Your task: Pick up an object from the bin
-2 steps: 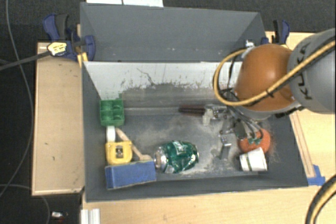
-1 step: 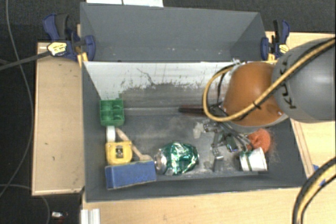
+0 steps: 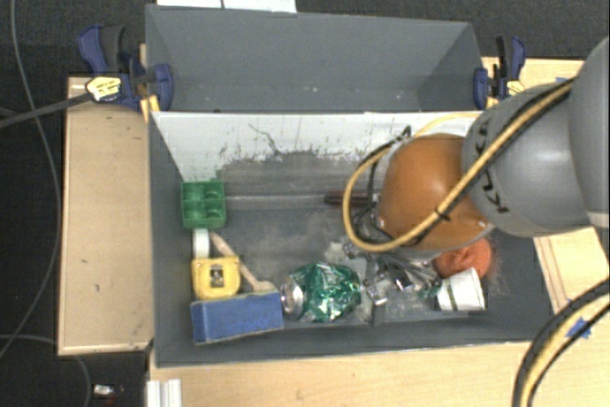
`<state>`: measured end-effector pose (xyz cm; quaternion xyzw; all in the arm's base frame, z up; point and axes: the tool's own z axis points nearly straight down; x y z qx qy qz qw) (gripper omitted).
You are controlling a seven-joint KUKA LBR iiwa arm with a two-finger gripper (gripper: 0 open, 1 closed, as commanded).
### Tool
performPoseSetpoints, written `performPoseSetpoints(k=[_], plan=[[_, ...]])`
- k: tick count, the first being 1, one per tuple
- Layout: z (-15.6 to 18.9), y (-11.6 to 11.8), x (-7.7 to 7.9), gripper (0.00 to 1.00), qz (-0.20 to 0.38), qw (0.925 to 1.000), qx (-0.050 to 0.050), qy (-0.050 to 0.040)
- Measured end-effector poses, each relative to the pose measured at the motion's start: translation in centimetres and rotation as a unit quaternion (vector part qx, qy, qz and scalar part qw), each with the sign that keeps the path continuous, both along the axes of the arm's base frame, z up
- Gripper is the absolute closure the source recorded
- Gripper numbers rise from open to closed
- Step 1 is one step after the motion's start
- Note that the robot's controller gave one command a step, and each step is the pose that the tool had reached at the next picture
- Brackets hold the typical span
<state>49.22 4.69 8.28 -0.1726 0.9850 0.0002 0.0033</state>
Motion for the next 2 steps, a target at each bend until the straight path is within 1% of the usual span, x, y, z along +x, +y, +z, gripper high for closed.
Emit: performPoseSetpoints(k=[1, 2], plan=[[-0.7, 4.3, 0.7, 0.00, -0.028, 0.9996, 0.000, -0.0012], [-1.1, 1.1, -0.4, 1.00, 0.023, 0.9997, -0.001, -0.0004]])
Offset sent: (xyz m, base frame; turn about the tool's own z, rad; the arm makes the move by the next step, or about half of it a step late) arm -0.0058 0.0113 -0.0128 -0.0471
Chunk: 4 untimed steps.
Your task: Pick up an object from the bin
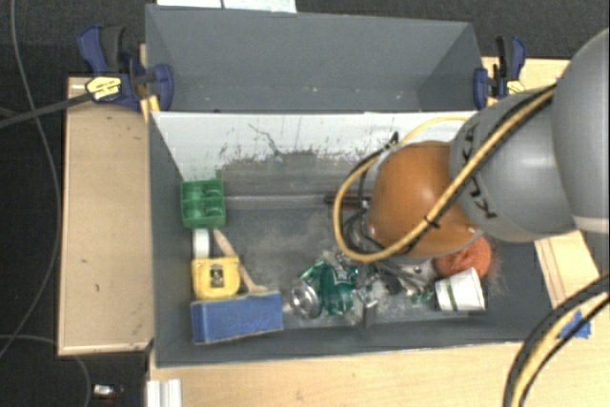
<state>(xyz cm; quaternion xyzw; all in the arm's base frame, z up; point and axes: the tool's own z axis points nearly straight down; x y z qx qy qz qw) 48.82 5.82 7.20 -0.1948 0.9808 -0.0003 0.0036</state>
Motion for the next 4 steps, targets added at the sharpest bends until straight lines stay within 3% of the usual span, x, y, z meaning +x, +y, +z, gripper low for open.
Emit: performPoseSetpoints(k=[4], plan=[[-0.01, -0.01, 0.00, 1.00, 0.000, 1.0000, 0.000, 0.0000]])
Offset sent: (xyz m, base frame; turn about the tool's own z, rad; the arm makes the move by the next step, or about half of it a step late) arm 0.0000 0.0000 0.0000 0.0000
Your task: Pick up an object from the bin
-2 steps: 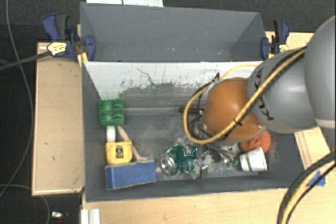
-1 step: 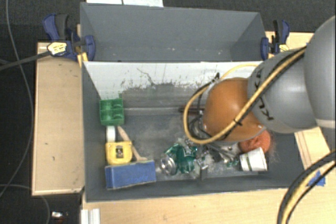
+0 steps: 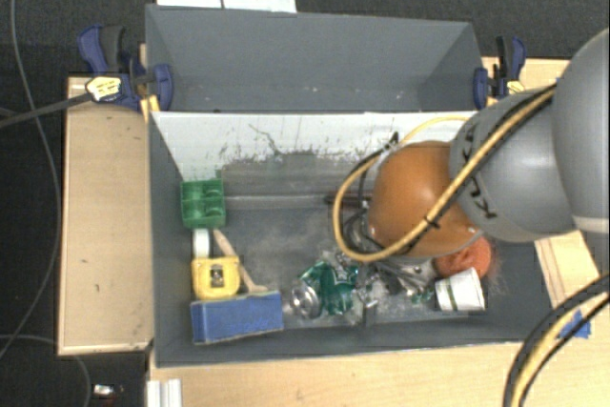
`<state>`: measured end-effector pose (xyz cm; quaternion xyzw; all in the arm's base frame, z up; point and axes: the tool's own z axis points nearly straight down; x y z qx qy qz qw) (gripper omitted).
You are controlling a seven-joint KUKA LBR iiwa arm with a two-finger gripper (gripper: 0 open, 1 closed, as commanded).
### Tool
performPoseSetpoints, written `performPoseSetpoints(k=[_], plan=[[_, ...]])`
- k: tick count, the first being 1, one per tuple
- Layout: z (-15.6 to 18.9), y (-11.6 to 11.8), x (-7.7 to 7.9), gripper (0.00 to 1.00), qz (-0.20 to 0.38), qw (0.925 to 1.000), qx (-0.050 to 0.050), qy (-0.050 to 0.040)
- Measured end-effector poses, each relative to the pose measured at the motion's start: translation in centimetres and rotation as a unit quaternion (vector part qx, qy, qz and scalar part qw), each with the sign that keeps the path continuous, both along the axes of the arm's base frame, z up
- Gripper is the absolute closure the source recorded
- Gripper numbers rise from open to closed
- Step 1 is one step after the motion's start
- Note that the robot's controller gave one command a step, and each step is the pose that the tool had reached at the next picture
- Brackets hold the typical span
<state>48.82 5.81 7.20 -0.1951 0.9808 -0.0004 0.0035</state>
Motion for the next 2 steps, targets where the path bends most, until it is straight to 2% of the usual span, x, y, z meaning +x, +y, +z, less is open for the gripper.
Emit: performPoseSetpoints(k=[1, 2], plan=[[0.0, 0.0, 0.0, 1.00, 0.000, 1.0000, 0.000, 0.0000], [15.6, -0.6, 0.7, 1.00, -0.007, 1.0000, 0.000, -0.0016]])
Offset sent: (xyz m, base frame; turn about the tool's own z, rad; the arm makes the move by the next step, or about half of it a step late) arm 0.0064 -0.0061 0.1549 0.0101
